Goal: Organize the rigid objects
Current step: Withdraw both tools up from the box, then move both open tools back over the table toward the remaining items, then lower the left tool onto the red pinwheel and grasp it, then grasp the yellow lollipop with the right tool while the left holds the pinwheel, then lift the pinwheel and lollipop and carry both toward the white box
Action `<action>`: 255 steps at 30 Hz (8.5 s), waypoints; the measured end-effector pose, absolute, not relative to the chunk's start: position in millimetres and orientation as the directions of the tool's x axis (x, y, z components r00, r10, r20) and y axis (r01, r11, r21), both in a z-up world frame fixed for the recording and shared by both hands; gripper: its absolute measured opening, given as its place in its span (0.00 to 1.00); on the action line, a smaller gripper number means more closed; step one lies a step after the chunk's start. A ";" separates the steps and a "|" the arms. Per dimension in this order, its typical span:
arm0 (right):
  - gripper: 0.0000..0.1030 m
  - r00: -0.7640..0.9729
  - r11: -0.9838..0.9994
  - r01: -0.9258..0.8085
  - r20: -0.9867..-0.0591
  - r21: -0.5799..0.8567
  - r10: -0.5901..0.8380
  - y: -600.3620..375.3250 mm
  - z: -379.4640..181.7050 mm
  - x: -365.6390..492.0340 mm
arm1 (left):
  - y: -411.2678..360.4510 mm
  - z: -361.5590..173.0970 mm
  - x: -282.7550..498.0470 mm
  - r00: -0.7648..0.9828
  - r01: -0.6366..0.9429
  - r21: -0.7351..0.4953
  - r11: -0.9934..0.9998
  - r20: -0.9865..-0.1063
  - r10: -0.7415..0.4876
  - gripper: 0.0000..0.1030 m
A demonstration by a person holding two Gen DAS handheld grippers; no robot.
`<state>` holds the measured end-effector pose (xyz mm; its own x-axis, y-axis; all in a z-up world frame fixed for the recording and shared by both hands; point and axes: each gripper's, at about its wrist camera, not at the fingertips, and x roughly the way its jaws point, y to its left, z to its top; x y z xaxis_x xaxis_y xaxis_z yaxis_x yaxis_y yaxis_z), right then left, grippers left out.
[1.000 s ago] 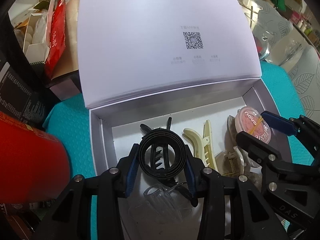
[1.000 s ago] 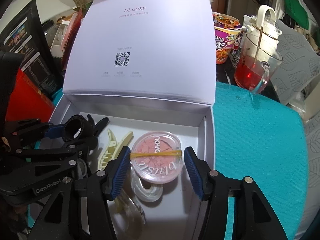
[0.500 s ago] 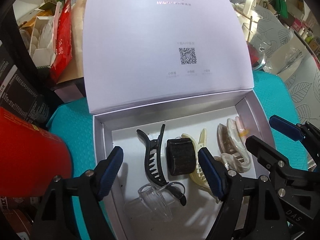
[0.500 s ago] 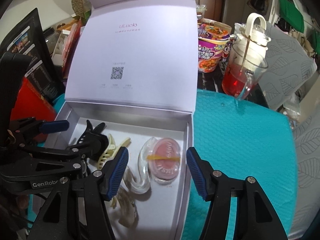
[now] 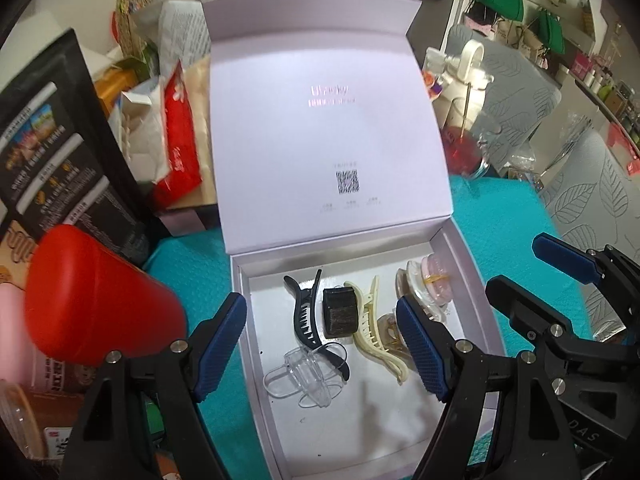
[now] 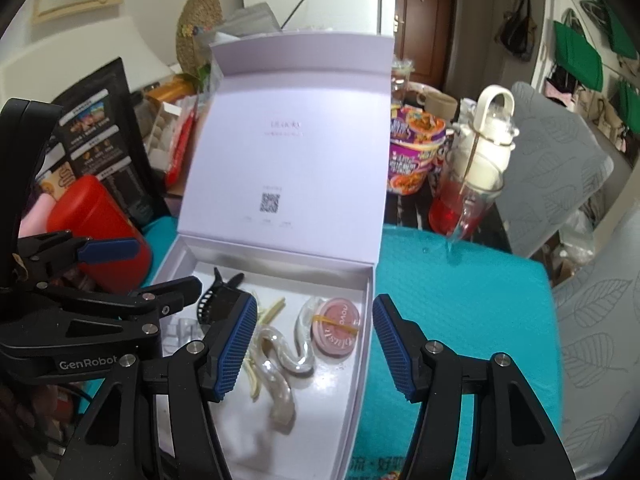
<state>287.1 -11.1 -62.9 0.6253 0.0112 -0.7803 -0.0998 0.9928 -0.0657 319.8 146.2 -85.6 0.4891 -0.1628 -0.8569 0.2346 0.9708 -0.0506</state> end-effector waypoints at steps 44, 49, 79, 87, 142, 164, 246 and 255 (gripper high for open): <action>0.59 0.723 0.964 -0.265 -0.663 -0.011 0.192 -77.0 42.9 80.6 | 72.0 32.1 100.9 0.695 0.074 -0.019 0.997 -0.716 -0.065 0.75; 0.59 0.722 0.963 -0.268 -0.665 -0.011 0.193 -99.5 41.1 61.7 | 47.9 27.5 81.6 0.686 0.082 -0.030 0.996 -0.723 -0.079 0.75; 0.59 0.581 0.991 -0.134 -0.808 0.029 0.102 -163.8 -46.8 40.9 | 18.7 -60.0 71.3 0.549 0.106 -0.060 0.992 -0.829 -0.109 0.75; 0.60 0.540 0.994 -0.106 -0.838 0.031 0.084 -167.6 -70.7 60.7 | 16.0 -90.0 91.3 0.492 0.149 -0.110 0.983 -0.854 -0.170 0.75; 0.61 0.404 1.000 0.024 -0.915 0.015 0.004 -194.1 -148.9 127.7 | -8.1 -170.1 145.2 0.383 0.314 -0.204 0.927 -0.866 -0.320 0.48; 0.57 0.379 0.974 -0.223 -0.918 0.028 0.113 -120.4 -172.5 183.0 | 60.5 -179.9 152.5 0.402 0.129 -0.207 0.970 -0.883 -0.242 0.48; 0.24 0.420 0.894 -0.436 -0.856 0.102 0.302 -109.2 -30.0 -15.1 | 44.7 -23.0 -32.5 0.630 0.014 -0.123 0.992 -0.769 -0.104 0.48; 0.24 0.383 0.884 -0.452 -0.868 0.121 0.315 -71.8 -40.1 0.7 | 81.2 -29.4 -17.9 0.611 0.018 -0.116 0.993 -0.785 -0.103 0.48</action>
<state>0.7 -71.8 -40.1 0.3834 0.3151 -0.8682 -0.4521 0.8837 0.1210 -17.9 81.2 -29.4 0.6109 -0.1031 -0.7850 0.0182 0.9930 -0.1163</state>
